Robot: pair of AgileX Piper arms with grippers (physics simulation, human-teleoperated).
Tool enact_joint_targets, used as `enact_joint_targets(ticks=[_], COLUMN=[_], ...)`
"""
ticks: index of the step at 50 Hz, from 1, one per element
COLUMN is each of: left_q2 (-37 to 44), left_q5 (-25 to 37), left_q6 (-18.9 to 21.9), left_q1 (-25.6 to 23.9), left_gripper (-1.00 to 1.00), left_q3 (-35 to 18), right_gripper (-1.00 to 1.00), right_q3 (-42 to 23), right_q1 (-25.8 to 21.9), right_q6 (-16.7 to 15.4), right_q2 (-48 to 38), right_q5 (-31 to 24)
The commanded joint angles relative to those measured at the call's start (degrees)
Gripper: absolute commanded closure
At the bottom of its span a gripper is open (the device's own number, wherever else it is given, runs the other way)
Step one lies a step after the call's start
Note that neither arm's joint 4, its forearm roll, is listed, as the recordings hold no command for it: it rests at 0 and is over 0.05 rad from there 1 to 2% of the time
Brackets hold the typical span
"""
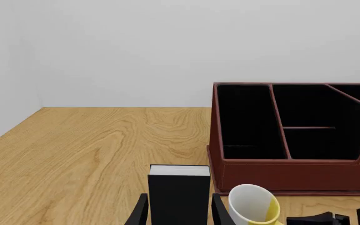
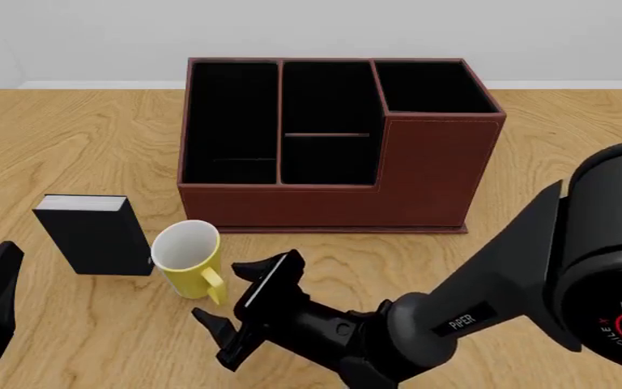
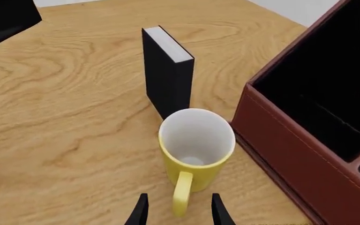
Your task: Pick up the yellow and white mug and place it to the right of the caddy.
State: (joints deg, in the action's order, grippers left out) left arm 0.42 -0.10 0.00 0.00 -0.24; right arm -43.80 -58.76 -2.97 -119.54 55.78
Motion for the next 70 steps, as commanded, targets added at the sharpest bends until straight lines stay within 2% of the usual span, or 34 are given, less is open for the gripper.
enact_joint_targets(ticks=[1,10,11,25,31,33,35,39,40,41,42,43,51,60,70], left_q2=[0.0,0.0,0.0,0.0,0.0,0.0,0.0,0.0,0.0,0.0,0.0,0.0,0.0,0.0,0.0], left_q5=[0.0,0.0,0.0,0.0,0.0,0.0,0.0,0.0,0.0,0.0,0.0,0.0,0.0,0.0,0.0], left_q6=[0.0,0.0,0.0,0.0,0.0,0.0,0.0,0.0,0.0,0.0,0.0,0.0,0.0,0.0,0.0], left_q1=[0.0,0.0,0.0,0.0,0.0,0.0,0.0,0.0,0.0,0.0,0.0,0.0,0.0,0.0,0.0], left_gripper=[-1.0,-1.0,-1.0,-1.0,-1.0,-1.0,-1.0,-1.0,-1.0,-1.0,-1.0,-1.0,-1.0,-1.0,-1.0], left_q3=[0.0,0.0,0.0,0.0,0.0,0.0,0.0,0.0,0.0,0.0,0.0,0.0,0.0,0.0,0.0], right_gripper=[-1.0,-1.0,1.0,1.0,1.0,1.0,1.0,1.0,1.0,1.0,1.0,1.0,1.0,1.0,1.0], right_q3=[-0.7,-0.8,-0.8,0.0,1.4,0.5,2.5,3.1,1.8,1.2,3.0,3.6,7.6,10.1,13.3], right_q1=[0.6,0.7,0.7,0.6,0.3,-1.3,-0.1,0.3,0.1,0.1,0.2,-0.2,0.9,0.1,0.0], right_q6=[0.2,0.1,0.2,0.2,-1.5,-1.4,-2.5,-1.1,2.3,3.7,0.9,-0.3,0.1,-0.3,-0.6], right_q2=[-1.3,-1.8,-1.8,-0.7,0.2,0.4,1.5,3.1,3.5,4.0,5.3,5.7,11.5,16.8,27.2], right_q5=[0.1,0.3,0.4,0.4,1.9,1.7,3.3,2.3,-1.1,-3.1,-0.4,0.7,1.8,0.3,-5.2])
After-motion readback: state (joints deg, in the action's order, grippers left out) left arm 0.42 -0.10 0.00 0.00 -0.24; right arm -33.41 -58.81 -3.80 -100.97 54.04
